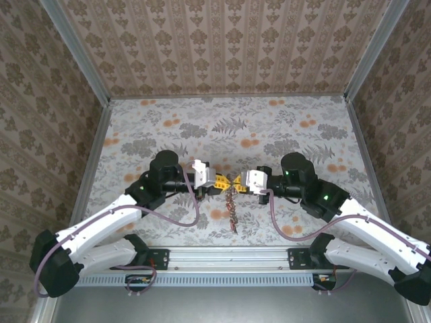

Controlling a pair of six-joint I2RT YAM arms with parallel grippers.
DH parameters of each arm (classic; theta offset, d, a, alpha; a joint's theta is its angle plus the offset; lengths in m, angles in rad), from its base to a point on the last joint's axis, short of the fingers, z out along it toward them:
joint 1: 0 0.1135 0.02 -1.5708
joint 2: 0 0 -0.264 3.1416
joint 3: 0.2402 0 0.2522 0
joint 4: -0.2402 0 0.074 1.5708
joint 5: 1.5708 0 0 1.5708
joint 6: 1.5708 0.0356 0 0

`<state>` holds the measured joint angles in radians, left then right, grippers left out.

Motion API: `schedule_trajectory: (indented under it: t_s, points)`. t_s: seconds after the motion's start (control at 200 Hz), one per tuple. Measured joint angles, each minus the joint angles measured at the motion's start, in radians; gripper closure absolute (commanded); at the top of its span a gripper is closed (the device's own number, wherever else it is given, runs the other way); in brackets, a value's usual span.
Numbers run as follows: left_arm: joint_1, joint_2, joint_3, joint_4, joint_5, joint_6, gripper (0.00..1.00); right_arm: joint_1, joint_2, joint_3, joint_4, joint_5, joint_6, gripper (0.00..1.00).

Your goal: Put the keys on the keyring

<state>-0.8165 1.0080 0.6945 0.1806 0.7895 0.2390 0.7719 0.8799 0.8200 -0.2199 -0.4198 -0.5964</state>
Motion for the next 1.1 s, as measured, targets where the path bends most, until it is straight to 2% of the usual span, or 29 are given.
schedule_trajectory:
  t_s: [0.46,0.58,0.715,0.855,1.03,1.075,1.1]
  points:
    - [0.0,0.0,-0.02,0.066,-0.001,-0.056,1.0,-0.002,-0.004,-0.048,0.044,0.011,-0.001,0.79]
    - [0.0,0.002,-0.02,0.083,-0.001,-0.068,1.0,-0.002,-0.004,-0.05,0.066,0.011,0.008,0.84]
    - [0.005,0.007,-0.021,0.104,-0.001,-0.075,1.0,-0.009,-0.004,-0.056,0.1,0.01,0.032,0.84]
    - [0.007,0.013,-0.021,0.108,-0.003,-0.075,1.0,-0.021,-0.003,-0.063,0.112,-0.005,0.067,1.0]
    - [0.006,0.019,-0.021,0.111,-0.003,-0.07,1.0,-0.029,-0.003,-0.063,0.109,-0.015,0.08,1.0]
    - [0.006,0.019,-0.021,0.106,-0.003,-0.062,1.0,-0.03,-0.003,-0.063,0.108,-0.018,0.083,0.89]
    - [0.006,0.019,-0.02,0.104,-0.002,-0.059,1.0,-0.032,-0.003,-0.063,0.108,-0.022,0.086,0.87]
